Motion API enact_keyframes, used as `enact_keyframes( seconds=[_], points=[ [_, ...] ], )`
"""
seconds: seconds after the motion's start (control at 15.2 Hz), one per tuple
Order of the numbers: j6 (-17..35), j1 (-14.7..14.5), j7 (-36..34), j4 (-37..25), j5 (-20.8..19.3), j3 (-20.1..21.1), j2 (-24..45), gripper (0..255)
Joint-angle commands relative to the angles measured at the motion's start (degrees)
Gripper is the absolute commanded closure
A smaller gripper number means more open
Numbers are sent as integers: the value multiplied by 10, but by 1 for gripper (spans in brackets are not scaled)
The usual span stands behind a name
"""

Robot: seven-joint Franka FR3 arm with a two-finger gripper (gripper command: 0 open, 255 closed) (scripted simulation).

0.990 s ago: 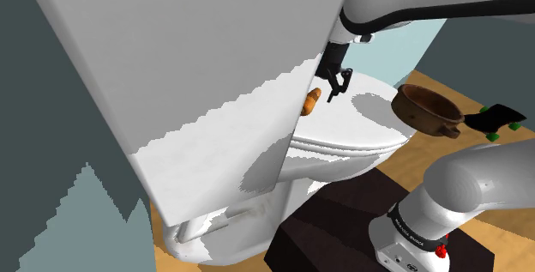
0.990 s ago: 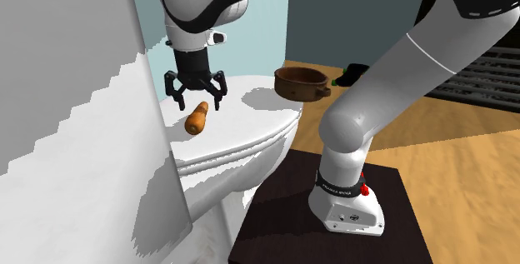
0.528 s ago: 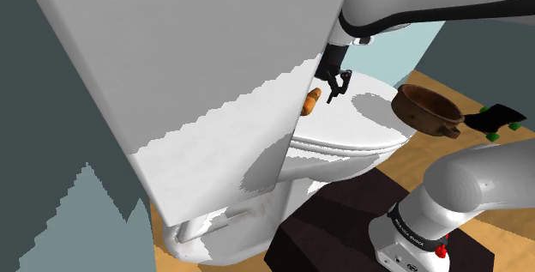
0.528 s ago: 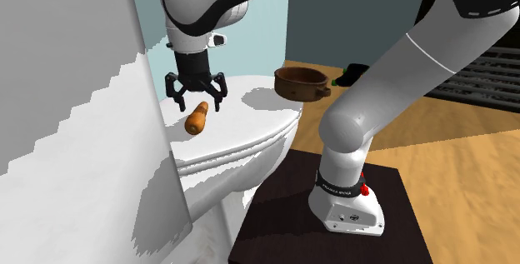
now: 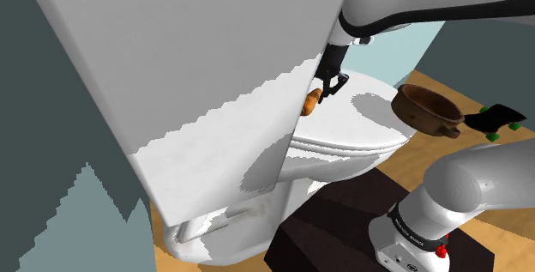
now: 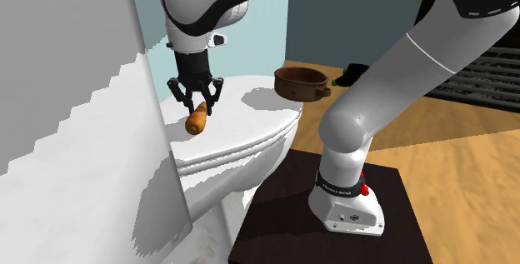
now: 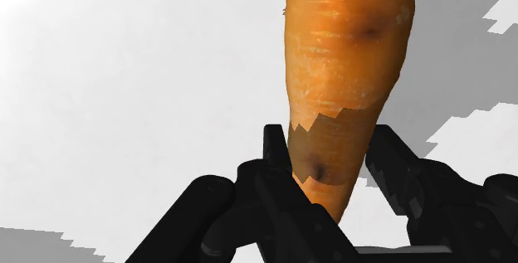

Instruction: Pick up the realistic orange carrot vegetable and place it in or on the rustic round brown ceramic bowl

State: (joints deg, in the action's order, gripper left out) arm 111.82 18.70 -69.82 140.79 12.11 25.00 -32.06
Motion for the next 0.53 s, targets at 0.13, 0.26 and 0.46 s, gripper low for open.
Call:
enact_keyframes(
  seconds=[0.13, 0.26, 0.46],
  points=[
    [-8, 0, 0, -6, -1, -2, -1, 255],
    [-24, 1, 0, -20, -3, -5, -4, 255],
    [-48, 2, 1, -40, -5, -9, -7, 255]
  ],
)
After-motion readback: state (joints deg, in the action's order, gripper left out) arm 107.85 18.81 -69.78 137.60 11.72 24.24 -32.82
